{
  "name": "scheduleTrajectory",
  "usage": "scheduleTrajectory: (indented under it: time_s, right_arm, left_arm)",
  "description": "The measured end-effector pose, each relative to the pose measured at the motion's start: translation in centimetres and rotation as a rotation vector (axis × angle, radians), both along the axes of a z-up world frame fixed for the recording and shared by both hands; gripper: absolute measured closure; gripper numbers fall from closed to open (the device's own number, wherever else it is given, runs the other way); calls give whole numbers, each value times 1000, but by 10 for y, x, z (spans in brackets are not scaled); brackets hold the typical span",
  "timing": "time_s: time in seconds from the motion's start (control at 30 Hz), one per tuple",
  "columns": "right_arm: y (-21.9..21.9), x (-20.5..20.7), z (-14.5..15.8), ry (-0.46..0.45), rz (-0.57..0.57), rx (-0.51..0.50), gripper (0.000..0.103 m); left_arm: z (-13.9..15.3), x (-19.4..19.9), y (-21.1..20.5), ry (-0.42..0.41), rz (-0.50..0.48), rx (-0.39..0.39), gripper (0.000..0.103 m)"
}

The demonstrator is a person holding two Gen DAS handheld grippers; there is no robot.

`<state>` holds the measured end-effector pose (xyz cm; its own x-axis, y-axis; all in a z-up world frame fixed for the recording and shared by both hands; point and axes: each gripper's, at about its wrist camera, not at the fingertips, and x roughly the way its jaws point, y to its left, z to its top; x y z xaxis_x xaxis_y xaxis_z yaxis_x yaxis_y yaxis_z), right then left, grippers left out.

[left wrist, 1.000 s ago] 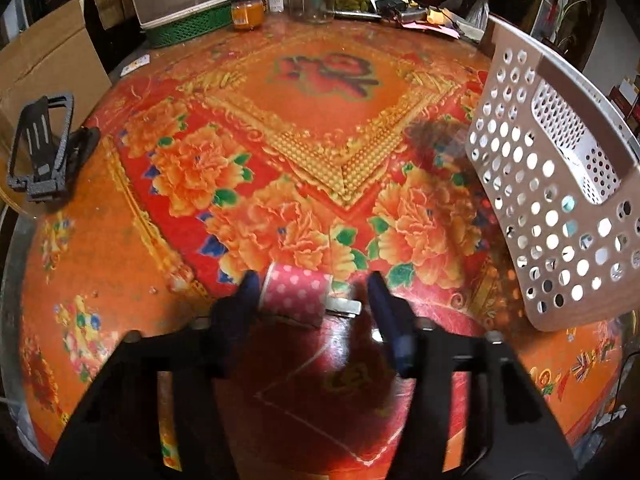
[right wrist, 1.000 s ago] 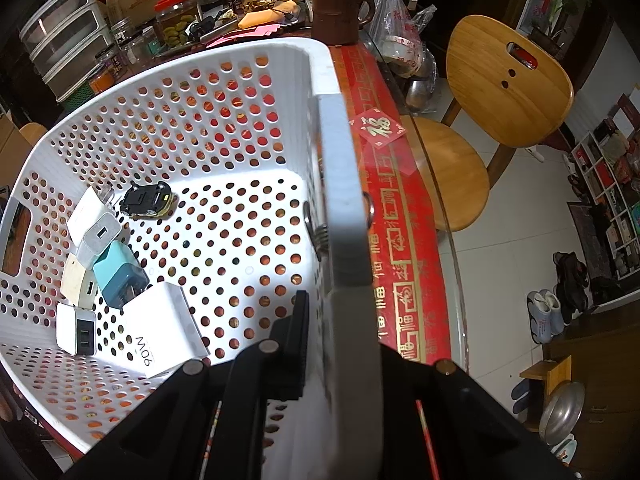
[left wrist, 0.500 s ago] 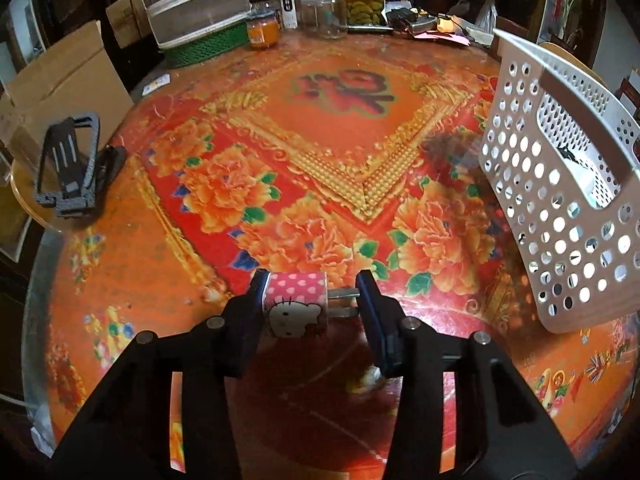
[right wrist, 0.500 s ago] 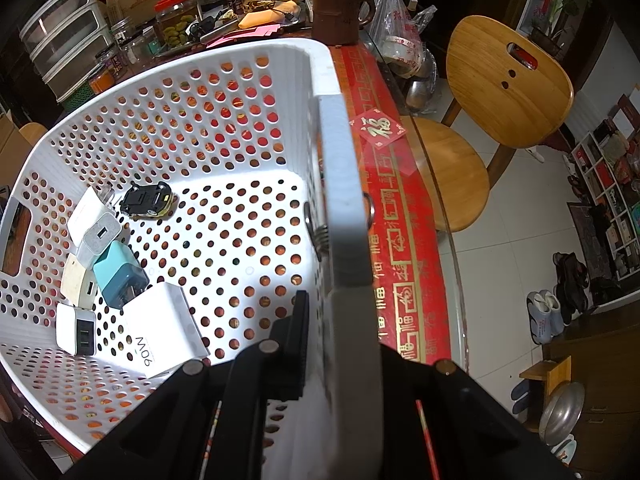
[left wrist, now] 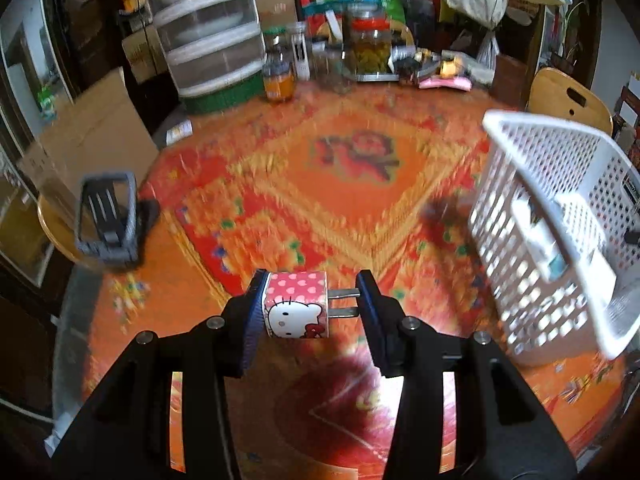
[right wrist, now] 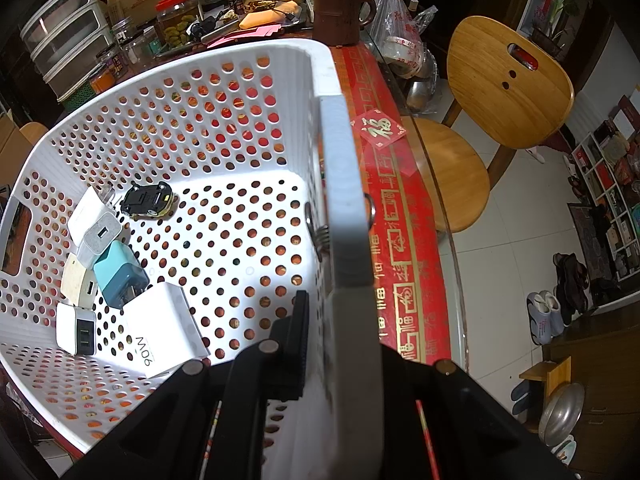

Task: Organize rigid objects
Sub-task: 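Carry the Hello Kitty charger into the basket and open the left tool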

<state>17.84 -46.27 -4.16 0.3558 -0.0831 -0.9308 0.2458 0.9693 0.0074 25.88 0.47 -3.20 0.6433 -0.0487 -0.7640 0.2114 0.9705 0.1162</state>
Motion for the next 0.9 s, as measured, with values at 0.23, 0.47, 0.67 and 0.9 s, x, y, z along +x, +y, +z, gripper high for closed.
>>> scheduleTrajectory:
  time_s: [0.23,0.47,0.67,0.9]
  right_arm:
    - [0,0,0,0,0,-1,95]
    - [0,0,0,0,0,0,95]
    - [1,0,0,0,-2,1,95]
    - [2,-2,-1,1,1,2,95]
  left_arm:
    - [69,-6,-51,-94,-99,3,62]
    - [82,-20,-139,-80,-261,18,62]
    - [48,-33,-208,71,-387,27,62]
    - [14,-38,-235,149,-458,46,62]
